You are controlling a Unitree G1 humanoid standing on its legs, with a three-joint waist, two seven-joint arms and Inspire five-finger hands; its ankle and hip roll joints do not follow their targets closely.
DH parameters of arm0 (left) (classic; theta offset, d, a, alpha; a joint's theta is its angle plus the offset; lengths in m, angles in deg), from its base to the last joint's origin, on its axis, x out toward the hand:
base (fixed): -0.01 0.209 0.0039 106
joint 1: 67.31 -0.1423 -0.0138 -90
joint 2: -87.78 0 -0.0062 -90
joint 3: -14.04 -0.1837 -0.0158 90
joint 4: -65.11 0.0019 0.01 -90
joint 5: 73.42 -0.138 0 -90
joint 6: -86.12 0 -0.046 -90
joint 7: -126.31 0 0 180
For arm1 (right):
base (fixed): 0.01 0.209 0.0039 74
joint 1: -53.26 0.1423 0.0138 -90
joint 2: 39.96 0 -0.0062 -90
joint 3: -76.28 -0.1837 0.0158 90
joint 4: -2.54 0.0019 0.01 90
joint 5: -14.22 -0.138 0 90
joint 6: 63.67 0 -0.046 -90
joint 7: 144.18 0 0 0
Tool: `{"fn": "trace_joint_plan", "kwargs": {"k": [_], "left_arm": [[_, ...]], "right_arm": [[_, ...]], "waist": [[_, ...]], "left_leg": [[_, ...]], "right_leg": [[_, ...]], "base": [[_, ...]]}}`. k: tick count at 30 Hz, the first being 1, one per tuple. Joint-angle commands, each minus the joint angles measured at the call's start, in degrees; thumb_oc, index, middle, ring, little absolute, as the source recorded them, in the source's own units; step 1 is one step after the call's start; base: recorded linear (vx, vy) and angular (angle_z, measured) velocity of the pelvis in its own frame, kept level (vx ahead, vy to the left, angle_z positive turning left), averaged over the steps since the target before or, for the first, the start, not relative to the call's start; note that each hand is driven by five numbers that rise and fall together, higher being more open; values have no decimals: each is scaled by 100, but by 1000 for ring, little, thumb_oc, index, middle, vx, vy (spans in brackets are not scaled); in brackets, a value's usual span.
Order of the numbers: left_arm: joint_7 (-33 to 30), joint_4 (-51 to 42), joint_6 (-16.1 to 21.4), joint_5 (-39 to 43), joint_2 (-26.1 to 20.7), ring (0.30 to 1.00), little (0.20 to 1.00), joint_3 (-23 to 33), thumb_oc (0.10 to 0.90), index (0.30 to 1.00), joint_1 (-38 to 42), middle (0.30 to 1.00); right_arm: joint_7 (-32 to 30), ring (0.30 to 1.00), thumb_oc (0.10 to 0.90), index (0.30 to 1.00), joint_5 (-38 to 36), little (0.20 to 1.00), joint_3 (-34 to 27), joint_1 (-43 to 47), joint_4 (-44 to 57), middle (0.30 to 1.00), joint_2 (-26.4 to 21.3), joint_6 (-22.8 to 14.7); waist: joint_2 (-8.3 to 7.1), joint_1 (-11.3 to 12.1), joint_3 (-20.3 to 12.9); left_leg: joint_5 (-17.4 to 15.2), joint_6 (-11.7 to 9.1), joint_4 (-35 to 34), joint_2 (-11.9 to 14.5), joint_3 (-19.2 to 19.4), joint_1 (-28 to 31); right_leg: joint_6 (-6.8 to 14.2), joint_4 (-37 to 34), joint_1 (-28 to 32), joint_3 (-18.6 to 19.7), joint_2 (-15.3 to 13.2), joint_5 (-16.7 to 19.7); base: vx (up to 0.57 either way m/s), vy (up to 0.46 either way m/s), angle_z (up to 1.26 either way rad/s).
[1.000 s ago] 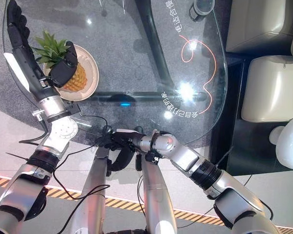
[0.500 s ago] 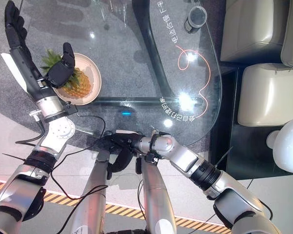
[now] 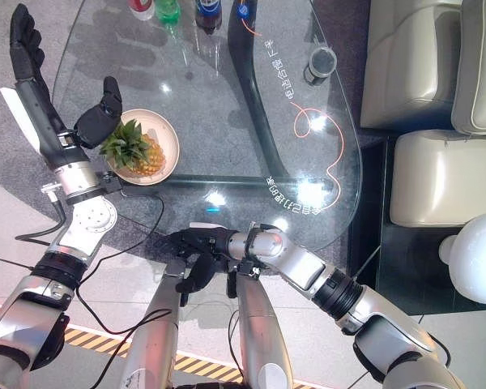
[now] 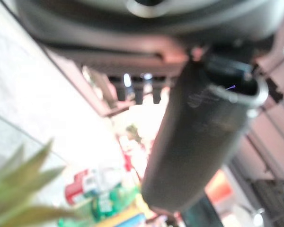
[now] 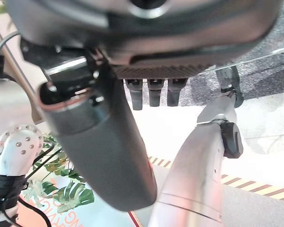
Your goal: Pick up the fruit to the plate
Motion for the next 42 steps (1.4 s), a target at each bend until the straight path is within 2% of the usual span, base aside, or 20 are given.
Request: {"fn": "trace_joint_plan", "kwargs": {"k": [1, 8, 12, 15, 16, 19, 21, 23, 25, 27, 30, 31, 33, 34, 40, 42], "left_arm": [[39, -393, 484, 134, -192, 900, 900, 523, 800, 900, 93, 900], [302, -403, 449, 865, -97, 900, 900, 766, 800, 900, -525, 900], [739, -382, 340, 1723, 142, 900, 900, 975, 800, 900, -1247, 900], [885, -391, 254, 1916, 284, 900, 900, 1028, 800, 900, -1578, 900], [1035, -421, 182, 2166, 446, 900, 900, 1106, 800, 900, -1965, 900], [1166, -427, 110, 2285, 619, 900, 900, 1213, 800, 900, -2311, 900], [1344, -410, 7, 2593, 953, 900, 900, 1405, 800, 900, -2940, 900], [1522, -338, -196, 2789, 1188, 900, 900, 1489, 800, 900, -3305, 900], [1550, -336, -230, 2790, 1234, 900, 900, 1493, 800, 900, -3407, 900], [1710, -168, -641, 3039, 1470, 900, 900, 1497, 800, 900, -3827, 900], [1869, 25, -858, 3216, 1602, 900, 900, 1491, 800, 900, -4093, 900], [2028, 140, -1059, 3313, 1660, 900, 900, 1487, 800, 900, -4235, 900], [2196, 321, -1202, 3508, 1724, 900, 900, 1480, 800, 900, -4346, 900], [2298, 432, -1436, 3577, 1767, 900, 900, 1473, 800, 900, -4428, 900], [2393, 980, -1944, 3924, 1884, 900, 900, 1449, 800, 900, -4629, 900], [2712, 1525, -2487, 4269, 2008, 900, 900, 1502, 800, 900, -4634, 900]], "right_arm": [[12, 900, 800, 900, -337, 900, -154, -224, 864, 900, 372, -507], [-206, 900, 800, 900, -272, 900, -244, -563, 806, 900, 452, -591], [-499, 900, 800, 900, -268, 900, -356, -1091, 443, 900, 524, -864], [-595, 900, 800, 900, -278, 900, -436, -1366, 312, 900, 524, -969], [-692, 900, 800, 900, -229, 900, -587, -1736, 186, 900, 498, -1096], [-884, 900, 800, 900, -195, 900, -759, -2120, 25, 900, 495, -1228], [-898, 900, 800, 900, -63, 900, -1105, -2793, -386, 900, 590, -1427], [-992, 900, 800, 900, -23, 900, -1307, -3187, -621, 900, 681, -1423], [-980, 900, 800, 900, 18, 900, -1350, -3287, -668, 900, 705, -1428], [-1166, 900, 800, 900, 49, 900, -1601, -3720, -990, 900, 866, -1350], [-1304, 900, 800, 900, 94, 900, -1759, -3938, -1194, 900, 1057, -1202], [-1373, 900, 800, 900, 137, 900, -1856, -4033, -1333, 900, 1134, -1139], [-1465, 900, 800, 900, 150, 900, -1949, -4113, -1481, 900, 1210, -1053], [-1675, 900, 800, 900, 165, 900, -2014, -4168, -1595, 900, 1264, -971], [-2213, 900, 800, 900, 142, 900, -2361, -4291, -2531, 900, 1520, -927], [-2631, 900, 800, 900, 98, 900, -2534, -4285, -3135, 900, 1727, -902]], "waist": [[8, 29, -137], [10, 128, -137], [16, 191, -382], [16, 210, -488], [11, 241, -610], [14, 238, -787], [29, 240, -1114], [34, 238, -1355], [37, 241, -1411], [51, 235, -1758], [72, 225, -1998], [93, 217, -2101], [117, 205, -2195], [137, 189, -2261], [243, 132, -2499], [289, 91, -2581]], "left_leg": [[-236, 324, 302, -360, 62, 284], [-306, 315, 137, -328, -55, 868], [-336, 301, -36, -303, -163, 1221], [-333, 300, -119, -292, -203, 1369], [-357, 301, -219, -282, -253, 1564], [-291, 306, -430, -261, -297, 1778], [-260, 303, -702, -230, -326, 2140], [-247, 300, -899, -209, -337, 2400], [-242, 300, -946, -199, -336, 2469], [-235, 293, -1129, -163, -320, 2733], [-232, 286, -1243, -120, -271, 2906], [-233, 281, -1287, -101, -243, 2985], [-230, 278, -1347, -81, -203, 3066], [-226, 273, -1392, -66, -173, 3119], [-187, 251, -1642, 17, -42, 3352], [-163, 252, -1751, 44, 21, 3437]], "right_leg": [[56, -689, 685, 191, 222, 166], [45, -810, 1297, 135, 195, 58], [50, -979, 1700, 54, 130, -1], [54, -1071, 1878, 21, 100, -7], [64, -1173, 2109, 5, 73, -42], [79, -1367, 2342, -5, 56, 7], [111, -1662, 2755, 11, 37, 37], [134, -1903, 3052, 41, 27, 80], [138, -1958, 3126, 47, 26, 95], [177, -2224, 3422, 83, -3, 189], [202, -2381, 3595, 98, -24, 257], [211, -2457, 3680, 111, -34, 292], [228, -2541, 3763, 115, -48, 329], [242, -2604, 3815, 120, -61, 359], [306, -2859, 4026, 107, -111, 463], [348, -2946, 4088, 94, -135, 509]], "base": [[-9, -94, 1], [6, -69, 2], [37, -61, 11], [45, -35, 9], [68, -41, 7], [77, -26, 6], [176, 4, 17], [163, 4, 9], [108, 3, 2], [172, 7, 4], [121, 12, 6], [89, 24, 0], [55, 24, 2], [38, 24, 2], [18, 16, 0], [34, 34, -1]]}}
